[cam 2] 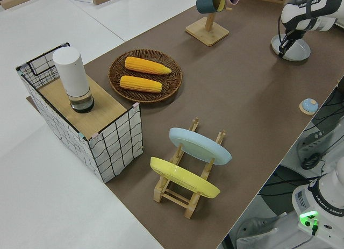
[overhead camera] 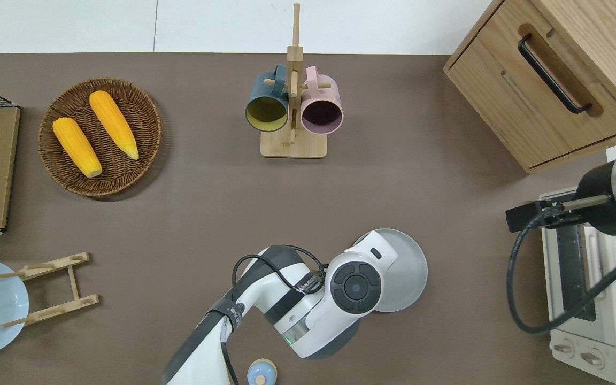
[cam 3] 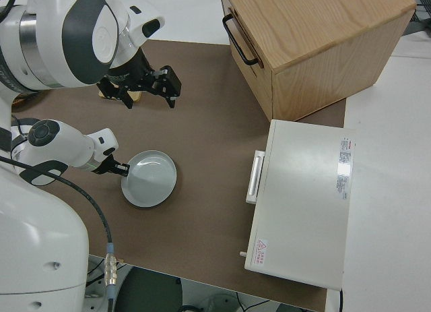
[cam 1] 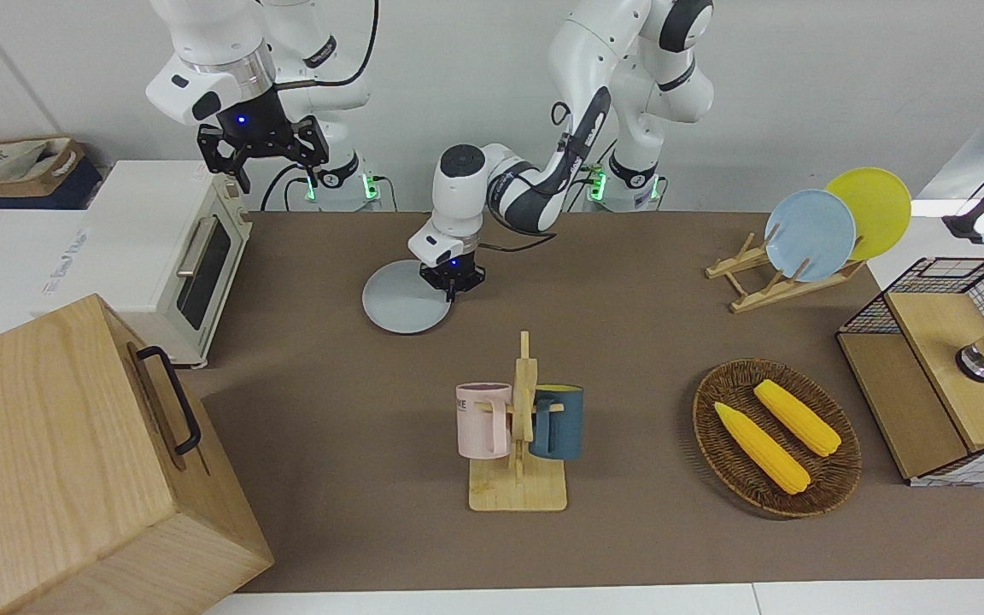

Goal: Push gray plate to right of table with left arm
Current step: 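Continue pushing the gray plate with the left gripper, then release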

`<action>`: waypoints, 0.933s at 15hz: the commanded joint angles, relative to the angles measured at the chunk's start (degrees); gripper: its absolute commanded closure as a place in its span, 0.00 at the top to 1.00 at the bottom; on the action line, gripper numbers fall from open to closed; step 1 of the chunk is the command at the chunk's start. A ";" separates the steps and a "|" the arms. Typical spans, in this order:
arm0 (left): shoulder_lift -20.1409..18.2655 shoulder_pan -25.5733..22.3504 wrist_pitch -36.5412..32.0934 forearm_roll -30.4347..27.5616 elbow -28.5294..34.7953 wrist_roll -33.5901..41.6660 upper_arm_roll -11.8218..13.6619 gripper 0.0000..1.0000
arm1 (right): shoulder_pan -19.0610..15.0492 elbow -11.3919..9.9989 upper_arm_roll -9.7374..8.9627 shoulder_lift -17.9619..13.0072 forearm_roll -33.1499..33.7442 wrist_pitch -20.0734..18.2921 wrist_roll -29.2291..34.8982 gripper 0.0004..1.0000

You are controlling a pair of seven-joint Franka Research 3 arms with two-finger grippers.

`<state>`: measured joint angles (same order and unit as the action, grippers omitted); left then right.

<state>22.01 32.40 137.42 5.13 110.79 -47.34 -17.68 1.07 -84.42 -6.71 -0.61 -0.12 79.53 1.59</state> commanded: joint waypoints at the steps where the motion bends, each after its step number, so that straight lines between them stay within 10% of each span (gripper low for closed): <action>1: 3.04 1.44 -0.14 1.64 -2.24 -2.06 0.72 0.00 | -1.16 0.22 -0.85 -0.36 -0.59 -0.69 0.08 0.98; 2: 2.95 1.35 -0.23 1.64 -2.24 -1.79 0.90 0.05 | -1.16 0.22 -0.85 -0.36 -0.59 -0.69 -0.01 0.98; 5: 2.69 1.00 -0.58 1.73 -2.33 -1.44 1.16 0.61 | -1.16 0.22 -0.76 -0.36 -0.59 -0.69 -0.01 0.98; 10: 1.90 0.56 -2.50 2.17 -3.03 -0.47 1.42 0.97 | -1.16 0.22 -0.85 -0.36 -0.59 -0.69 -0.01 0.98; 14: 1.89 0.29 -7.69 2.17 -6.89 -0.39 1.51 0.99 | -1.16 0.22 -0.76 -0.36 -0.59 -0.69 0.08 0.98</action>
<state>23.36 32.61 134.45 5.85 107.88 -47.46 -16.57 1.07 -84.42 -6.71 -0.61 -0.12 79.53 1.59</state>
